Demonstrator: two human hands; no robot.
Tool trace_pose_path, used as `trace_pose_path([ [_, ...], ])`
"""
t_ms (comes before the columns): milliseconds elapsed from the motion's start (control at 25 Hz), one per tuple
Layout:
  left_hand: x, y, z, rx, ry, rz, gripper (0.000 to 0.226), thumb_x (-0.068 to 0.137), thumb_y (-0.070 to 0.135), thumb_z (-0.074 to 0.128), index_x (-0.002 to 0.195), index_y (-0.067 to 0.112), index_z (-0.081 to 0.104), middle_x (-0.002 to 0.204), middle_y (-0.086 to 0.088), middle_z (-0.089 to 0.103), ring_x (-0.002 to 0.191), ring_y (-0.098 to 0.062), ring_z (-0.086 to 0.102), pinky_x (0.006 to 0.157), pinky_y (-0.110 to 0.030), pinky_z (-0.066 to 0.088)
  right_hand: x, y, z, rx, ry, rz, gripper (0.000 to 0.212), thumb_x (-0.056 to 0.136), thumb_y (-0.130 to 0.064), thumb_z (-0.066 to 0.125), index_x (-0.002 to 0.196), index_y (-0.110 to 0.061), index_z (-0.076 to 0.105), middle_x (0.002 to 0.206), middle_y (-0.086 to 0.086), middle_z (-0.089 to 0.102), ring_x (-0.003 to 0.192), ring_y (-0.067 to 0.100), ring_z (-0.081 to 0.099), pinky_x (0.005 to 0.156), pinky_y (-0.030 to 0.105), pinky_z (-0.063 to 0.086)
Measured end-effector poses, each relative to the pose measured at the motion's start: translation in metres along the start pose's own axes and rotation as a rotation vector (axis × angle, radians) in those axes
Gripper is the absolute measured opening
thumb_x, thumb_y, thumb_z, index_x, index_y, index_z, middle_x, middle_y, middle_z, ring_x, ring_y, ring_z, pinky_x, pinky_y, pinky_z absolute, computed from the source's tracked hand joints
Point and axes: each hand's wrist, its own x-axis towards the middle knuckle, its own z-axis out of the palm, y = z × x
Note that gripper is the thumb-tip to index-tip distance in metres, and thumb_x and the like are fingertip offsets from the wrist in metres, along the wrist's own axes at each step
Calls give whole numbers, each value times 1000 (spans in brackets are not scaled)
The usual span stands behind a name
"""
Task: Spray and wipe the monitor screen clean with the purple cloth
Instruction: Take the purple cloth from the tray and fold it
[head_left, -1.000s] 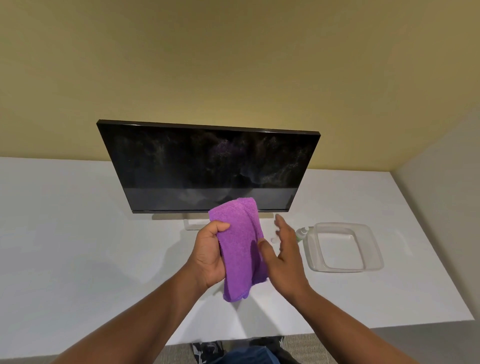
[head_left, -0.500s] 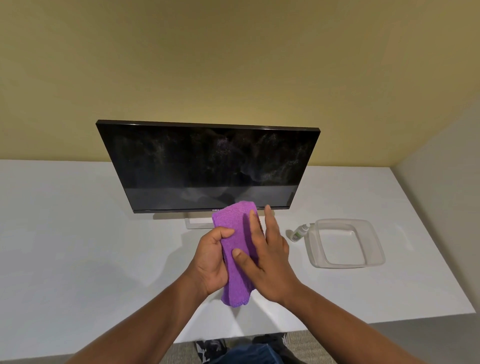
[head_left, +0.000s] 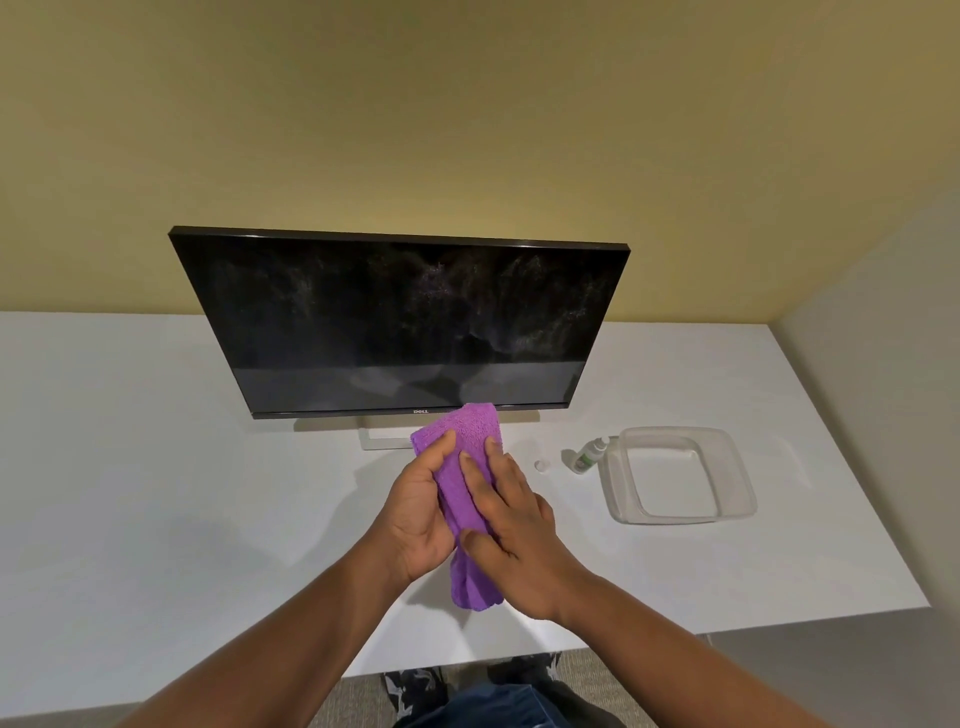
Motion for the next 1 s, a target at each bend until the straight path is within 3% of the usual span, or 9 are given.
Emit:
trace_pose_path([
  [120, 4, -2, 2, 35, 61, -10, 49, 90, 43, 67, 131, 17, 64, 120, -20, 72, 116, -39, 66, 90, -51, 58, -2, 22, -4, 118, 150, 56, 73, 95, -76, 27, 157, -54, -4, 169, -22, -11, 156, 3, -6, 121, 40, 5],
  [240, 6, 2, 6, 58, 102, 29, 46, 92, 43, 68, 130, 18, 65, 114, -16, 74, 111, -35, 66, 85, -45, 56, -2, 66, -15, 178, 369, 230, 78, 98, -42, 60, 162, -30, 16, 169, 0, 17, 155, 17, 18, 122, 42, 22],
  [320, 9, 4, 5, 78, 125, 46, 44, 92, 44, 66, 129, 19, 66, 111, -14, 75, 107, -33, 68, 79, -43, 57, 0, 98, -23, 152, 375, 317, 81, 95, -22, 68, 161, -17, 20, 164, 8, 25, 148, 26, 33, 120, 45, 34],
  [400, 9, 5, 4, 95, 134, 36, 45, 92, 48, 64, 128, 20, 66, 113, -13, 75, 108, -32, 68, 77, -43, 58, 7, 125, -32, 153, 391, 397, 79, 94, -18, 69, 159, -12, 25, 156, 12, 35, 135, 29, 49, 109, 40, 46],
  [480, 12, 3, 6, 124, 159, 37, 42, 97, 49, 59, 127, 20, 65, 114, -12, 76, 110, -33, 68, 77, -43, 59, 20, 150, -46, 194, 441, 490, 71, 94, -23, 70, 155, -11, 36, 142, 13, 51, 120, 30, 60, 92, 31, 46],
  [640, 9, -5, 10, 162, 180, 69, 43, 96, 49, 56, 122, 17, 67, 103, -11, 78, 90, -27, 76, 70, -41, 60, 43, 191, -62, 137, 412, 576, 44, 91, -24, 68, 132, -10, 59, 112, 7, 69, 99, 29, 62, 80, 32, 42],
  [760, 6, -14, 14, 70, 185, 77, 44, 89, 45, 67, 119, 13, 70, 108, -13, 76, 87, -28, 77, 73, -45, 60, 55, 208, -63, 123, 382, 565, 28, 89, -20, 67, 113, -6, 65, 84, -1, 66, 82, 27, 57, 70, 35, 44],
  [880, 8, -21, 15, 1, 189, 108, 36, 89, 41, 71, 109, 13, 79, 114, -14, 75, 90, -31, 76, 78, -47, 59, 58, 217, -63, 126, 388, 530, 18, 93, -21, 63, 107, -12, 71, 83, -2, 70, 85, 27, 63, 70, 35, 48],
  [1000, 9, -25, 17, 14, 219, 150, 32, 89, 41, 69, 104, 16, 81, 112, -13, 75, 87, -29, 76, 75, -45, 59, 50, 220, -64, 178, 433, 455, 10, 95, -21, 62, 97, -18, 72, 89, 0, 64, 86, 24, 61, 66, 32, 40],
])
